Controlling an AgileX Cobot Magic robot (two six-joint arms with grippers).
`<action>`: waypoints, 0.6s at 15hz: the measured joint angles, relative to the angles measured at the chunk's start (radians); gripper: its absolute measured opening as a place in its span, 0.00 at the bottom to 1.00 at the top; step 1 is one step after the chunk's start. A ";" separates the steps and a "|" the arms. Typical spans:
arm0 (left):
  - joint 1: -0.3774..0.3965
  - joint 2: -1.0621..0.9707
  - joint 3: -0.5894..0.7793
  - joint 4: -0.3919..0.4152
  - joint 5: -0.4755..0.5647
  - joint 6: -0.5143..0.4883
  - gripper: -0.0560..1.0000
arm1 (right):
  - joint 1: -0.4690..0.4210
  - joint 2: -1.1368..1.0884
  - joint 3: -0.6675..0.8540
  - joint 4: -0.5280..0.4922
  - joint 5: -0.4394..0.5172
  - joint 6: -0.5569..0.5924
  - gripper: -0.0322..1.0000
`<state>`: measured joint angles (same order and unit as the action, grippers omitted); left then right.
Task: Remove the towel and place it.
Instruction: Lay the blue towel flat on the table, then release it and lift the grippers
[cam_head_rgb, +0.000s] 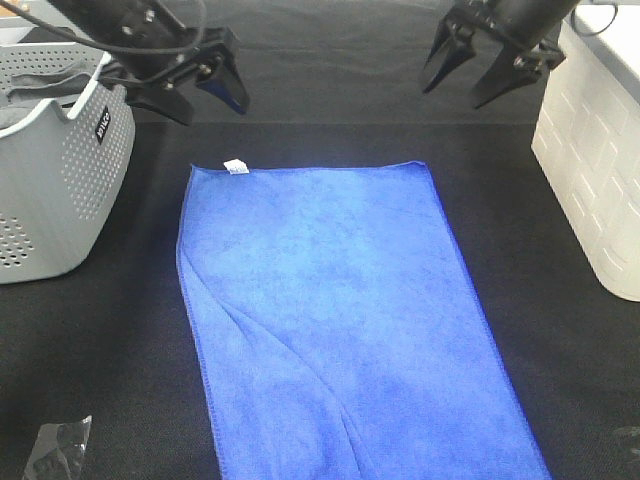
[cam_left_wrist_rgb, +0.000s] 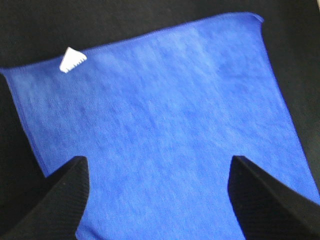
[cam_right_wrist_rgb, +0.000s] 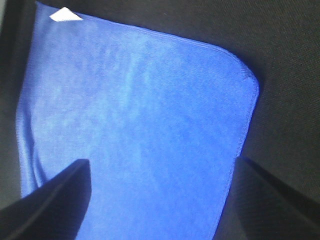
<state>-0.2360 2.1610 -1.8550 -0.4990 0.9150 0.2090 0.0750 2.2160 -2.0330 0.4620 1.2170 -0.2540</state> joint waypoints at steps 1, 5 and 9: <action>0.000 0.054 -0.072 0.000 0.023 -0.008 0.75 | 0.000 0.028 -0.017 0.000 0.001 0.000 0.79; 0.002 0.270 -0.296 0.003 0.103 -0.067 0.75 | 0.000 0.151 -0.110 0.001 0.001 0.000 0.80; 0.006 0.360 -0.377 0.059 0.129 -0.117 0.75 | -0.001 0.229 -0.181 0.004 0.001 0.000 0.80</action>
<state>-0.2300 2.5210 -2.2320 -0.4400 1.0440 0.0920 0.0740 2.4450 -2.2140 0.4660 1.2180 -0.2540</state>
